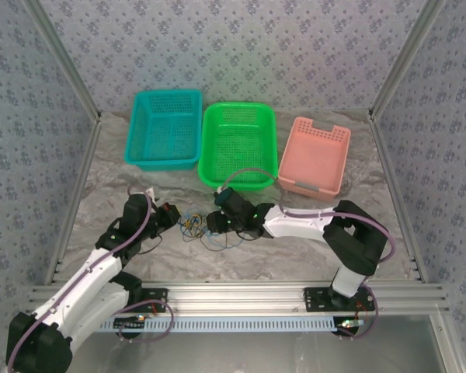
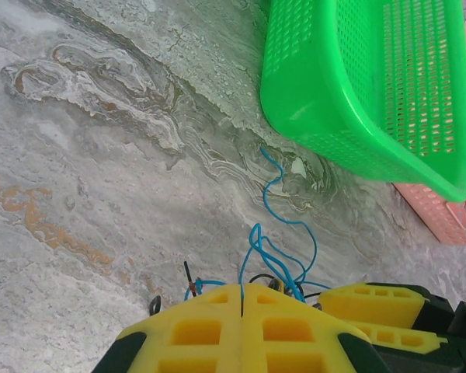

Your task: Untangle the cables

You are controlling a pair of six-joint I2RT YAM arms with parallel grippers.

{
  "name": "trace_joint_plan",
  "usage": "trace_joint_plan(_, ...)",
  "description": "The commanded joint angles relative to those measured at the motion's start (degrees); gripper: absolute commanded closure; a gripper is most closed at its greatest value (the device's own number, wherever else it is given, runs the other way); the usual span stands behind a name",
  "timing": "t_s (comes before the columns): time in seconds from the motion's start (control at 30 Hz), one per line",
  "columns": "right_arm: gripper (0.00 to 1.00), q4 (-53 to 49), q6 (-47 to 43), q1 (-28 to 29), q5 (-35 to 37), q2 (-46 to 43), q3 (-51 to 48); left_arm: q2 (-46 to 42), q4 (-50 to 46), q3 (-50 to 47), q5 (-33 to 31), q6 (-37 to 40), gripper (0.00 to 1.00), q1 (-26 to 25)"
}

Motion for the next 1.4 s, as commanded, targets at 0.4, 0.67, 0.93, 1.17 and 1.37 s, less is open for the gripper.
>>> trace_joint_plan(0.4,0.58,-0.51,-3.61,6.97,0.31,-2.81,-3.03,0.64,-0.2,2.78,0.61,1.39,1.0,-0.4)
trace_joint_plan(0.67,0.57,-1.76,-6.41,6.91,2.48,2.75,-0.67,0.59,-0.71,3.26,0.81,1.49,1.0,-0.58)
trace_joint_plan(0.93,0.91,-1.14,-5.98,6.89,3.81,3.05,-0.92,0.62,-0.96,3.43,0.54,1.63,1.0,-0.67)
trace_joint_plan(1.17,1.0,-4.16,-6.3,4.53,7.53,-9.61,-7.11,0.59,-7.35,4.13,-5.87,3.17,1.0,-0.67)
trace_joint_plan(1.37,1.0,-9.47,-7.38,-1.81,7.3,-23.17,-10.12,1.19,-8.62,3.65,-7.8,3.31,1.0,-0.75)
